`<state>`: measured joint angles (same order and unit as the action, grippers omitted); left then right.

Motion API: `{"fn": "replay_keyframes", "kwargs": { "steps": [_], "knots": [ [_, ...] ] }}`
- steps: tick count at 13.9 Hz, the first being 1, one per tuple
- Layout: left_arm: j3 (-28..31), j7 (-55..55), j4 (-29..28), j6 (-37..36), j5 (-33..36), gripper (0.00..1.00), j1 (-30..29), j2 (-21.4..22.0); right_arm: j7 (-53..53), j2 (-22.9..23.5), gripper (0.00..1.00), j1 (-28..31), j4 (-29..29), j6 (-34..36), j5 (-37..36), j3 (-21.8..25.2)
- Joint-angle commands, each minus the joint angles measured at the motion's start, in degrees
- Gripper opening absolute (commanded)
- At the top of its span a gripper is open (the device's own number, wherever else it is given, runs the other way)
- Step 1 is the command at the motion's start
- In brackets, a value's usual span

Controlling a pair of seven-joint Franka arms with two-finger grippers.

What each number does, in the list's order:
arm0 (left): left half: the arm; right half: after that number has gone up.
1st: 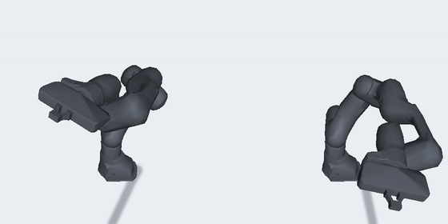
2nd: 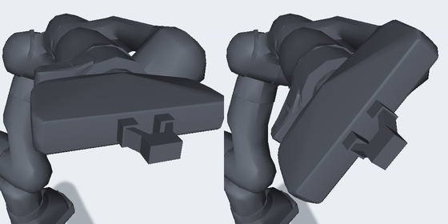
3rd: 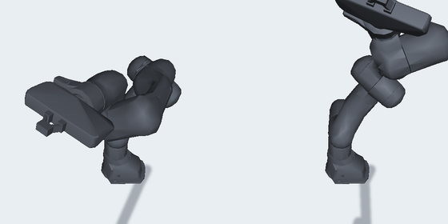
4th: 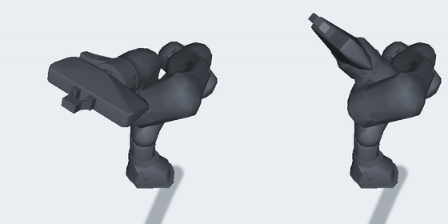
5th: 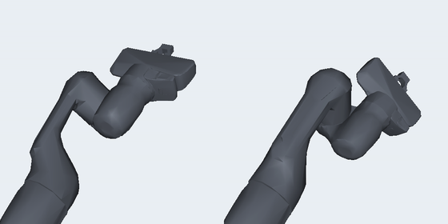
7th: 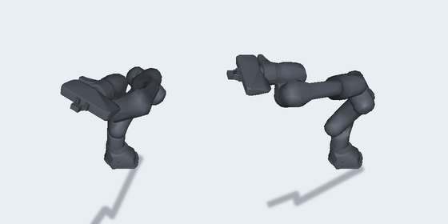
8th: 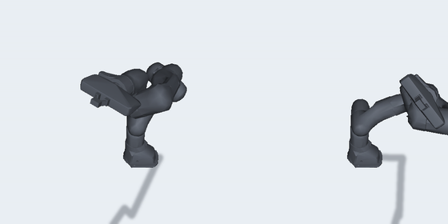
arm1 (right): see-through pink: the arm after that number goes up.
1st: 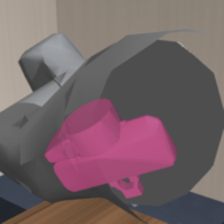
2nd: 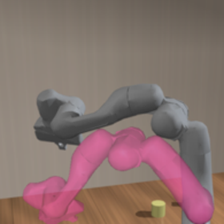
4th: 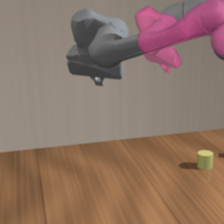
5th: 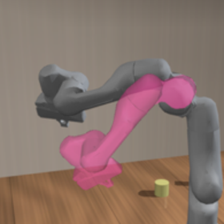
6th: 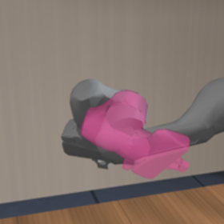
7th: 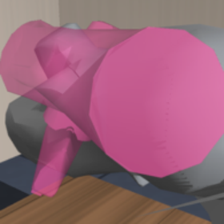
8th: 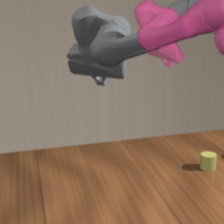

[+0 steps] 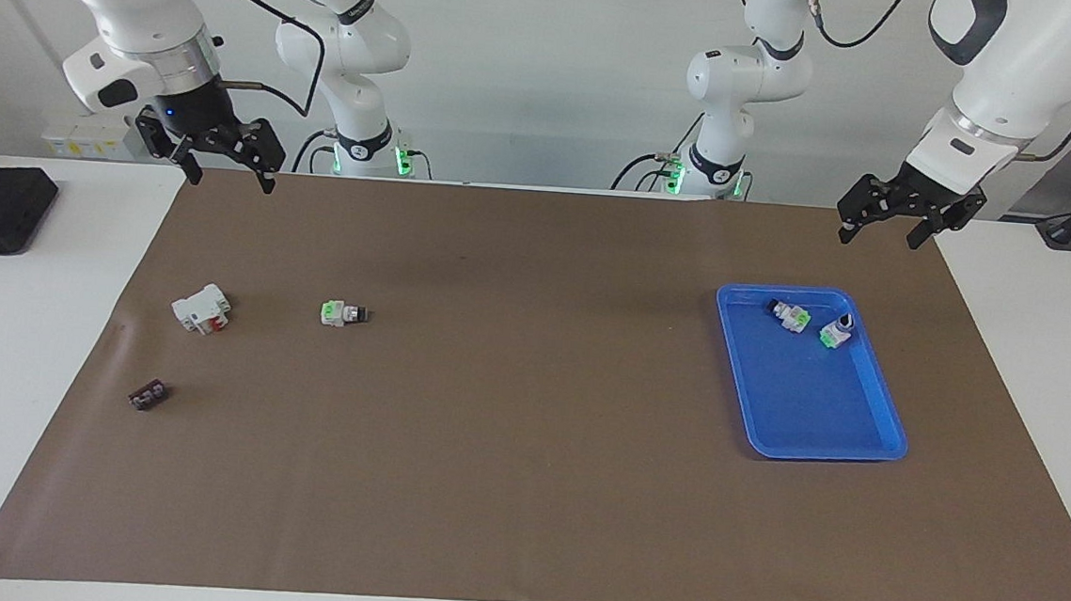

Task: Turn and place switch with both arms
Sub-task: 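Lower the right gripper over the small black-and-green switch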

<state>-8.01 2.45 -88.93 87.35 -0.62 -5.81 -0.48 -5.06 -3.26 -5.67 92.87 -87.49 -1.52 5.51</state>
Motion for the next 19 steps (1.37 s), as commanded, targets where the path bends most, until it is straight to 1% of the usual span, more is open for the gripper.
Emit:
{"fn": "replay_keyframes", "kwargs": {
  "steps": [1,5,6,7,10,11,12,14,15,17,19],
  "knots": [
    [-0.3,-0.2,-1.7,-0.2,0.9,1.0,-0.5,1.5,0.1,-0.7,1.0,0.2,0.0,1.3,0.1,-0.2],
    [-0.3,-0.2,-1.7,-0.2,0.9,1.0,-0.5,1.6,0.1,-1.0,1.0,0.2,0.8,1.4,0.2,-0.2],
    [-0.3,-0.2,-1.7,-0.2,0.9,1.0,-0.5,1.6,0.7,-1.8,1.0,0.2,2.4,0.6,0.3,-0.2],
    [-0.3,-0.2,-1.7,-0.2,0.9,1.0,-0.5,1.5,2.3,-2.8,1.0,0.1,4.9,-2.0,0.4,-0.2],
    [-0.3,-0.2,-1.7,-0.2,0.9,1.0,-0.5,1.5,12.9,-3.3,1.0,0.2,7.6,-4.8,3.5,-0.3],
    [-0.3,-0.2,-1.7,-0.2,0.9,1.0,-0.5,1.6,17.4,-4.2,1.0,0.2,11.3,-7.5,5.1,-0.3],
    [-0.3,-0.2,-1.7,-0.2,0.9,1.0,-0.5,1.5,22.5,-6.5,1.0,0.0,16.3,-11.7,5.9,-0.3],
    [-0.3,-0.2,-1.7,-0.2,0.9,1.0,-0.5,1.5,32.2,-9.3,1.0,-0.7,25.7,-19.5,6.6,-0.4],
    [-0.3,-0.2,-1.7,-0.2,0.9,1.0,-0.5,1.5,38.7,-9.7,1.0,-1.5,28.7,-21.6,7.0,-0.4],
    [-0.3,-0.2,-1.7,-0.2,0.9,1.0,-0.5,1.5,53.2,-8.4,1.0,-1.6,32.4,-25.3,8.6,-0.3],
    [-0.3,-0.2,-1.7,-0.2,0.9,1.0,-0.5,1.6,68.4,-6.1,1.0,-1.7,36.7,-31.8,8.7,-0.3]
  ]
}}
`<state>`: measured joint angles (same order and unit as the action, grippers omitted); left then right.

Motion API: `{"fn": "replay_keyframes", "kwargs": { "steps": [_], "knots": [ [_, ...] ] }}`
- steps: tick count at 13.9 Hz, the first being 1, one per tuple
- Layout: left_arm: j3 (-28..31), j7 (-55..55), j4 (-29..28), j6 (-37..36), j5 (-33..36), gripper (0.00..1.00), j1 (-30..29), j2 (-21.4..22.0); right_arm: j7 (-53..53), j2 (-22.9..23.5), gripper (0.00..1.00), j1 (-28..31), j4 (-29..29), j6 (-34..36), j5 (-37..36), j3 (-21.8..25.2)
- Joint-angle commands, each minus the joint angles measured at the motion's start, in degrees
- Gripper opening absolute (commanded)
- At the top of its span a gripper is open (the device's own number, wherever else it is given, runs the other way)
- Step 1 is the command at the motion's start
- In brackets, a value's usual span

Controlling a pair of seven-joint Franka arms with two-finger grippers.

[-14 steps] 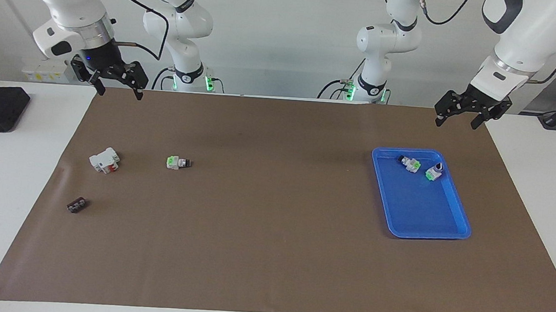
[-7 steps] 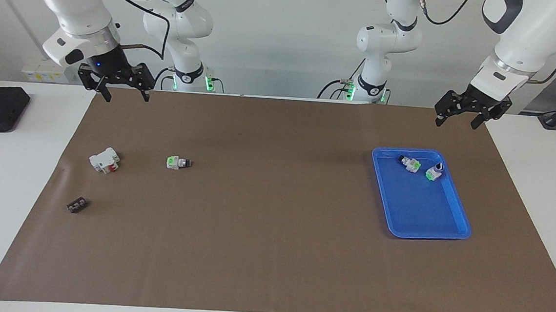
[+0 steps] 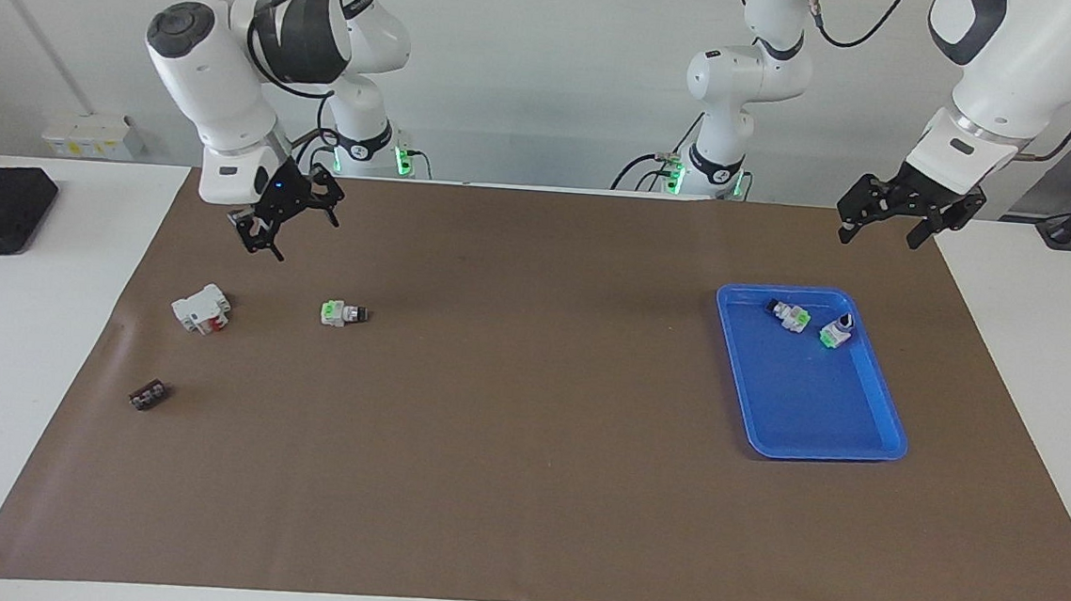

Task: Turn and place switch with both arms
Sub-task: 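Lower the right gripper over the small black-and-green switch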

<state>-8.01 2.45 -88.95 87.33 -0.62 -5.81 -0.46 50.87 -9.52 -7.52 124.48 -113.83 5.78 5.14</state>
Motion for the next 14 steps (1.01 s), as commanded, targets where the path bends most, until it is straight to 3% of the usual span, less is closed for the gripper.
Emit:
{"fn": "replay_keyframes", "kwargs": {
  "steps": [1,4,9,14],
  "knots": [
    [-0.3,-0.2,-1.7,-0.1,0.9,1.0,-0.5,1.6,17.6,1.1,1.0,0.1,6.2,-7.4,1.4,0.0],
    [-0.3,-0.2,-1.7,-0.1,0.9,1.0,-0.5,1.6,27.4,4.2,1.0,0.2,7.9,-11.3,1.4,0.0],
    [-0.3,-0.2,-1.7,-0.1,0.9,1.0,-0.5,1.6,29.9,9.7,1.0,-1.9,11.5,-25.7,1.4,0.0],
    [-0.3,-0.2,-1.7,-0.1,0.9,1.0,-0.5,1.6,33.5,10.0,1.0,-2.1,15.0,-31.4,1.4,0.0]
  ]
}}
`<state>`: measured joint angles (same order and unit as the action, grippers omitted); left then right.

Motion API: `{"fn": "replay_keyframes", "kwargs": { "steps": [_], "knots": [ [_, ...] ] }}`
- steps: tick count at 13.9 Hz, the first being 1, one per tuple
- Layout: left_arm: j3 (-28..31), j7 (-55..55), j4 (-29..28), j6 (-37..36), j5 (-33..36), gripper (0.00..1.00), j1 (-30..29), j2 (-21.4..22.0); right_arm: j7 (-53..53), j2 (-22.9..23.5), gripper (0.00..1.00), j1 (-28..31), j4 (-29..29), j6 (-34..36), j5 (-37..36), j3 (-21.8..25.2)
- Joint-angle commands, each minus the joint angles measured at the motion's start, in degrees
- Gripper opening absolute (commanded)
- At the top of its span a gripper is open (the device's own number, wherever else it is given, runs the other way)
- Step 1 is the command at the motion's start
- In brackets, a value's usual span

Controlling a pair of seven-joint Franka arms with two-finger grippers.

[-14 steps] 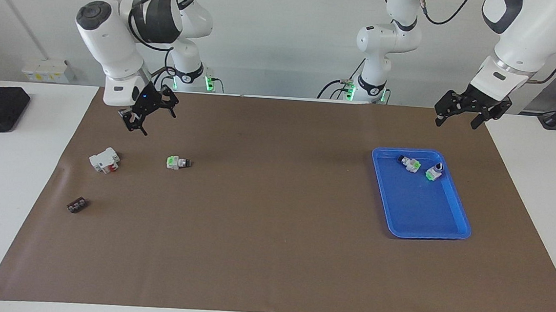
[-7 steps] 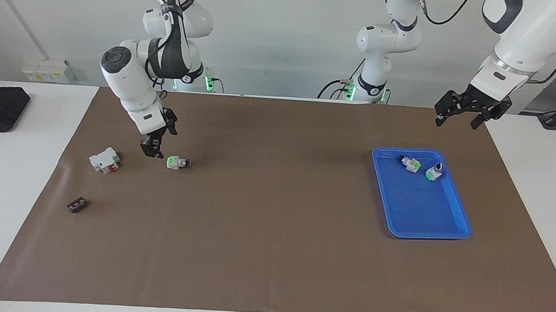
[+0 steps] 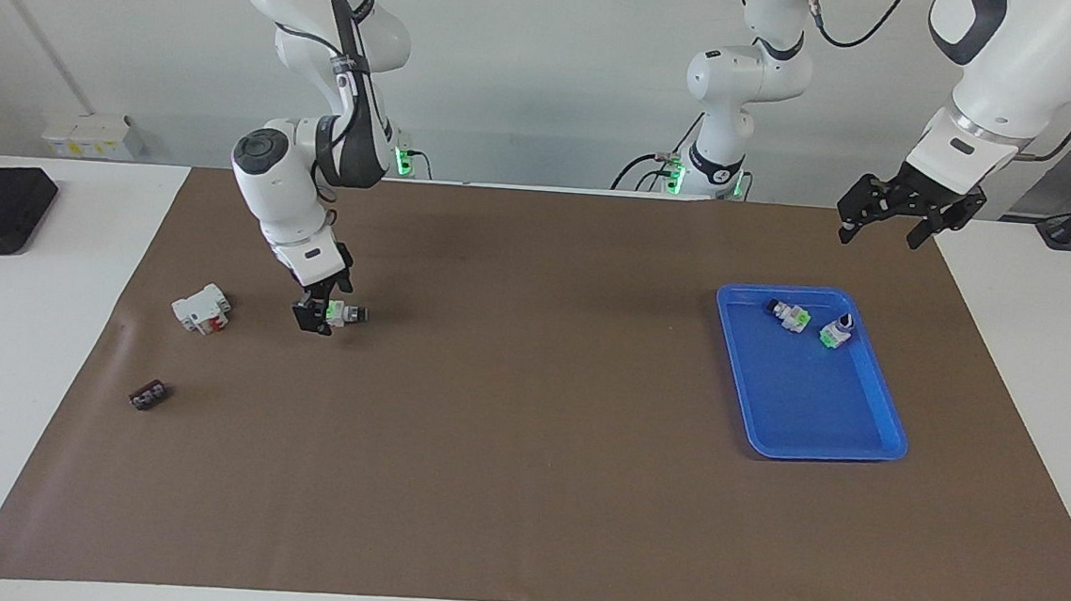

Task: Turn and place switch with both arms
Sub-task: 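Close the right gripper on the switch and lift it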

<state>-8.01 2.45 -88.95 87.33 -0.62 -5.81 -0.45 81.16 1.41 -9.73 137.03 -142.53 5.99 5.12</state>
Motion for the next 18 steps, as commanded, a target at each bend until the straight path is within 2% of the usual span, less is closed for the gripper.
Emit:
{"fn": "replay_keyframes", "kwargs": {
  "steps": [1,8,11,14,18],
  "knots": [
    [-0.3,-0.2,-1.7,-0.1,0.9,1.0,-0.5,1.6,4.1,-1.1,1.0,0.2,3.1,-3.5,1.2,0.1],
    [-0.3,-0.2,-1.7,-0.1,0.9,1.0,-0.5,1.5,4.4,0.8,1.0,0.2,3.9,-7.0,1.1,0.2],
    [-0.3,-0.2,-1.7,-0.1,0.9,1.0,-0.5,1.6,4.4,0.7,0.95,0.2,4.6,-7.2,1.1,0.2],
    [-0.3,-0.2,-1.7,-0.1,0.9,1.0,-0.5,1.5,4.4,0.6,0.78,0.2,4.7,-7.2,0.9,0.2],
    [-0.3,-0.5,-1.7,-0.8,0.9,1.0,-0.3,1.6,4.4,0.3,0.68,0.8,5.5,-7.2,0.9,0.2]
  ]
}}
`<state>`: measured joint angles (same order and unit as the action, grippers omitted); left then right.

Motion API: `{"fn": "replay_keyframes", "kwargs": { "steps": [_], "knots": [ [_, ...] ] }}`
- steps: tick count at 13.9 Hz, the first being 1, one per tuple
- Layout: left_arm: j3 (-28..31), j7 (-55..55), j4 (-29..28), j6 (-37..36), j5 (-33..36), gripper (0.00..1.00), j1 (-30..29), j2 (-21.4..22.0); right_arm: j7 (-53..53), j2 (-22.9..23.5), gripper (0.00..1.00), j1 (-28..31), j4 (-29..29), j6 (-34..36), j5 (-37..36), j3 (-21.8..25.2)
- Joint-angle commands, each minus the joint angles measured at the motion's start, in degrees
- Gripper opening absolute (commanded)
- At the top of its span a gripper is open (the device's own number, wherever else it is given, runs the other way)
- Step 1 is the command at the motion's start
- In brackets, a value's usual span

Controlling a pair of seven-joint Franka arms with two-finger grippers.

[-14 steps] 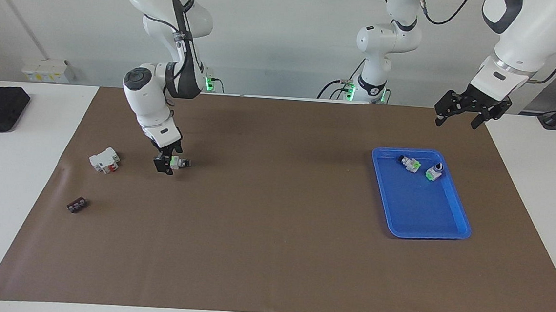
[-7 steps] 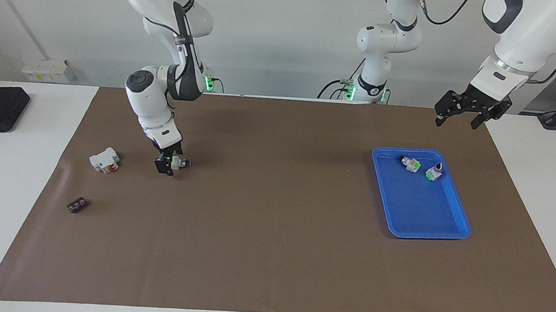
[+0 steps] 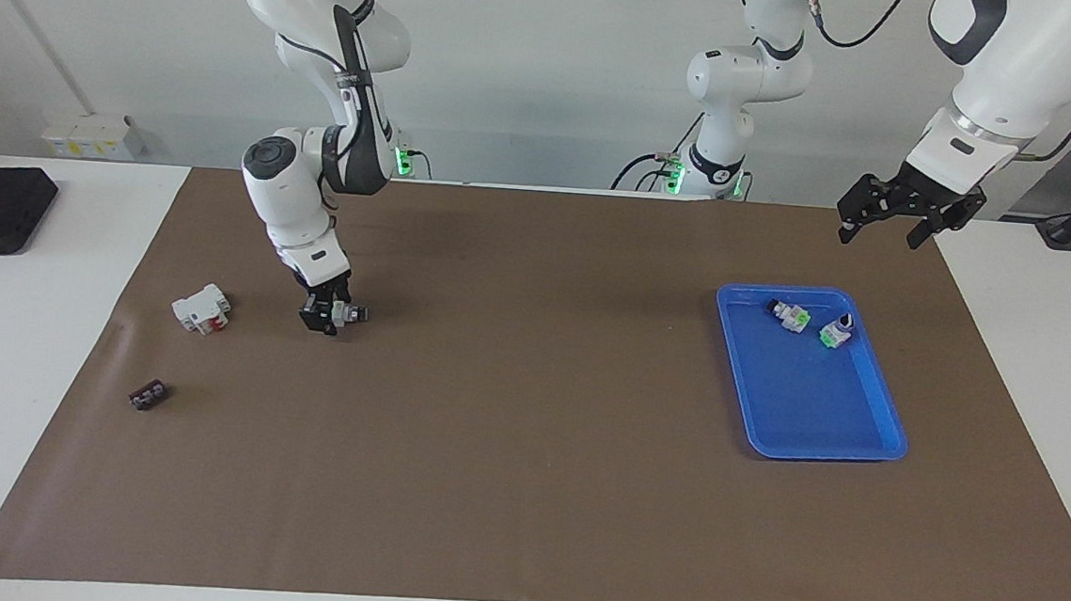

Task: Turn and place switch with both arms
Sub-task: 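Close the right gripper on the switch and lift it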

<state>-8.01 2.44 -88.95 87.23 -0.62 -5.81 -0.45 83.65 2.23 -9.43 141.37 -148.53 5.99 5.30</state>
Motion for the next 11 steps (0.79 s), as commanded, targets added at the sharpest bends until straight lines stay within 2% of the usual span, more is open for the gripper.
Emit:
{"fn": "replay_keyframes", "kwargs": {
  "steps": [1,2,3,4,7,8,10,11],
  "knots": [
    [-0.3,-0.2,-1.7,-1.2,0.9,1.0,0.2,1.6,2.0,-0.6,0.59,0.5,1.2,-1.2,0.8,0.0],
    [-0.4,-0.2,-1.7,-1.1,0.9,1.0,0.4,1.6,2.0,-0.6,0.4,0.5,1.2,-1.1,0.8,0.0],
    [-0.3,-0.2,-1.7,-1.1,0.9,1.0,0.2,1.6,1.7,-0.6,0.12,0.2,1.2,-1.1,0.8,0.0],
    [-0.3,-0.4,-1.7,-1.3,0.9,1.0,-0.2,1.6,1.4,-0.6,0.0,0.2,1.1,-0.9,0.9,0.0],
    [-0.3,-0.2,-1.6,-1.1,0.9,1.0,-0.4,1.6,3.4,-0.6,0.0,-0.3,-0.2,1.6,0.2,-0.2],
    [-0.3,-0.4,-1.7,-0.7,0.9,1.0,-0.3,1.7,6.7,-0.6,0.0,-2.1,-2.1,4.4,0.2,-0.5],
    [-0.4,-0.4,-1.7,-0.6,0.8,1.0,-0.3,1.7,5.4,-1.0,0.0,-5.2,-6.9,9.7,1.5,-0.5],
    [-0.4,-0.4,-1.7,-0.4,0.6,1.0,-0.3,1.7,5.1,-2.0,0.0,-5.9,-7.9,9.3,2.2,-1.1]
  ]
}}
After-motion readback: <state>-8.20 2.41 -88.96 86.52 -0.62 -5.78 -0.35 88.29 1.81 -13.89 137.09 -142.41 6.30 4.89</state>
